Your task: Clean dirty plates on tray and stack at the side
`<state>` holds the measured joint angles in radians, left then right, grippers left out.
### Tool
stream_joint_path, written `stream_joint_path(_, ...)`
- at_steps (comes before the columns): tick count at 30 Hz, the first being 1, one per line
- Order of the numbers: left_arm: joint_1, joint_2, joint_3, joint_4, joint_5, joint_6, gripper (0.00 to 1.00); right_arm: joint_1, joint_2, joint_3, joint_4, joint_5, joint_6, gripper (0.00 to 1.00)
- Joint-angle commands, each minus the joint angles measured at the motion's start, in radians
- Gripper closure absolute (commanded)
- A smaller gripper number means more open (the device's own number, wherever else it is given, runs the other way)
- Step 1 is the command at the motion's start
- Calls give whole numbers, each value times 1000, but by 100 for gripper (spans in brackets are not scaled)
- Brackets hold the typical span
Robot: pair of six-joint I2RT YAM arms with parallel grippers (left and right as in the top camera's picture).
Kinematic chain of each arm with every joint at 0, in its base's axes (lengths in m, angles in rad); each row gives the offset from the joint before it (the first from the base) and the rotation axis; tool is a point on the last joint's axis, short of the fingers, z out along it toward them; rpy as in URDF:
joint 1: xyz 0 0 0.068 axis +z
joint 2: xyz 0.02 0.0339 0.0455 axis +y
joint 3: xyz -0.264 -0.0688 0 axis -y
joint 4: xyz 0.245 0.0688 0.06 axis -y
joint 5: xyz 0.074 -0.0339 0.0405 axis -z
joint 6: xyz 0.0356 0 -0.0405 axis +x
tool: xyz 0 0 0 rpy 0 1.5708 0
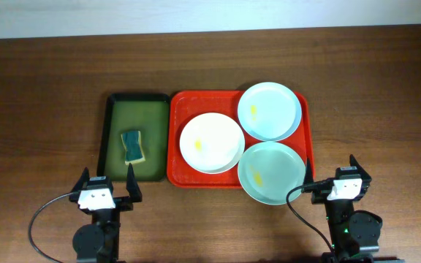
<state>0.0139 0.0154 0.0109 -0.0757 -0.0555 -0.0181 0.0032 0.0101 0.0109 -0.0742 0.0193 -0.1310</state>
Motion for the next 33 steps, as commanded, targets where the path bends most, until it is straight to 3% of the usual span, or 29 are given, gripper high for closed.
stream_joint_path(1, 5, -10, -2, -5, 15, 19, 1, -4, -4, -5, -5, 16, 8, 1)
stream_joint_path(15, 5, -10, -2, -5, 15, 19, 1, -3, -4, -5, 10, 15, 9, 1)
stream_joint_path(22, 4, -10, -2, 2, 93, 19, 1, -3, -3, -5, 18, -140, 16, 1)
stream_joint_path(25, 4, -10, 6, 84, 130, 19, 1, -4, -3, -3, 69, -180, 84, 1)
stream_joint_path(27, 4, -9, 90, 27, 173, 19, 0, -4, -3, 31, 62, -181, 119, 1)
stream_joint_path(30, 4, 70, 335, -129, 173, 19, 1, -4, 37, 227, -93, -181, 151, 1)
stream_joint_path(33, 4, 332, 776, -323, 229, 37, 1, -4, 266, 610, -355, -181, 151, 1)
